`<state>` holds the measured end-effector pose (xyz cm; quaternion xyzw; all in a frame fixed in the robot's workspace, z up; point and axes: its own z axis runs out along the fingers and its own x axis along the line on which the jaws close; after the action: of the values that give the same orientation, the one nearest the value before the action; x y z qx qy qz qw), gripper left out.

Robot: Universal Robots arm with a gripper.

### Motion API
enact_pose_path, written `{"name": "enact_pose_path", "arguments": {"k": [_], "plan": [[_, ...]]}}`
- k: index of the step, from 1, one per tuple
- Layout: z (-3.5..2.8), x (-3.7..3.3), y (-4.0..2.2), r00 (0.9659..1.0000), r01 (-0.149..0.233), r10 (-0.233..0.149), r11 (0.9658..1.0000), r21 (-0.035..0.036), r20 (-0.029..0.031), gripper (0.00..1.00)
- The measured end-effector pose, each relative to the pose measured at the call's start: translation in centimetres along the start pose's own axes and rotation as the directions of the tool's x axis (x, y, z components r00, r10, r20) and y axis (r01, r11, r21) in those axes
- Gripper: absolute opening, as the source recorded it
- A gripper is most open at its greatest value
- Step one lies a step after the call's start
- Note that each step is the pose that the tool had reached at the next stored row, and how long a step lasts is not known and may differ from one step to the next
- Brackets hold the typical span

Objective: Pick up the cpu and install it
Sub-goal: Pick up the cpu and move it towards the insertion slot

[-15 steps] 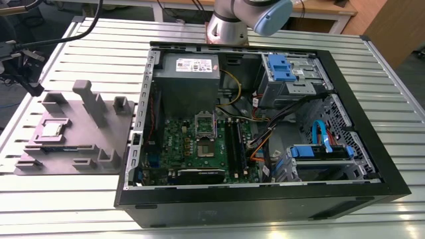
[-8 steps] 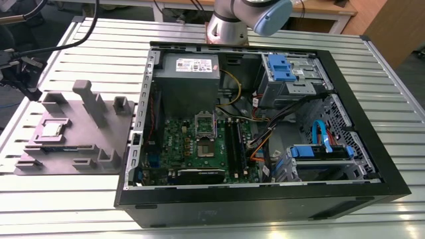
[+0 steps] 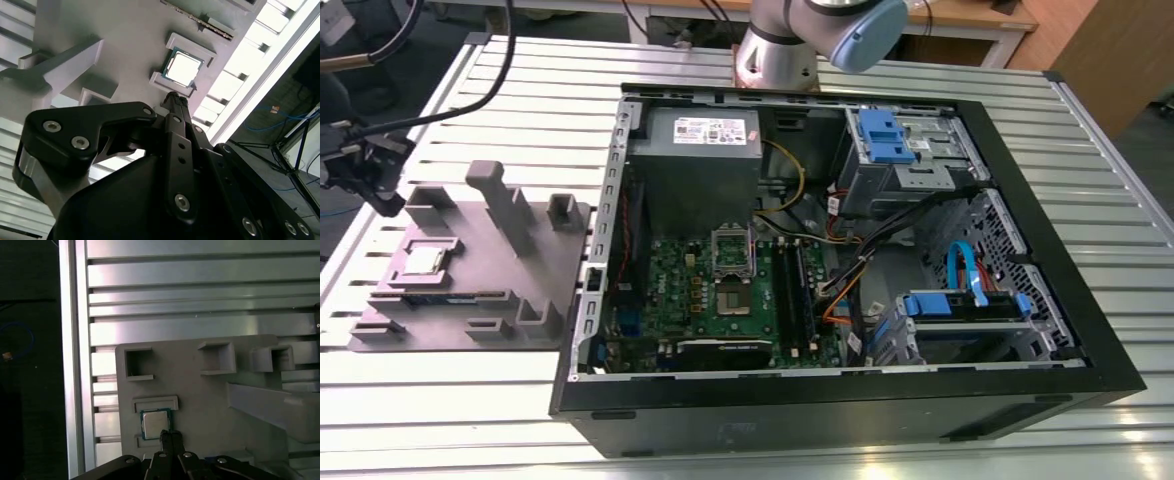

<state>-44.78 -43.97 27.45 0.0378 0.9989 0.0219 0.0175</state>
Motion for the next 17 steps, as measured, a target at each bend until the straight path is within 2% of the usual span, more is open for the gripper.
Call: {"name": "enact_pose_path", "arguments": {"k": [17], "plan": [[2.76,0.47,-1.37,1.0,0.0,0.0,1.0,-0.0002,0.0002,0.11]]}}
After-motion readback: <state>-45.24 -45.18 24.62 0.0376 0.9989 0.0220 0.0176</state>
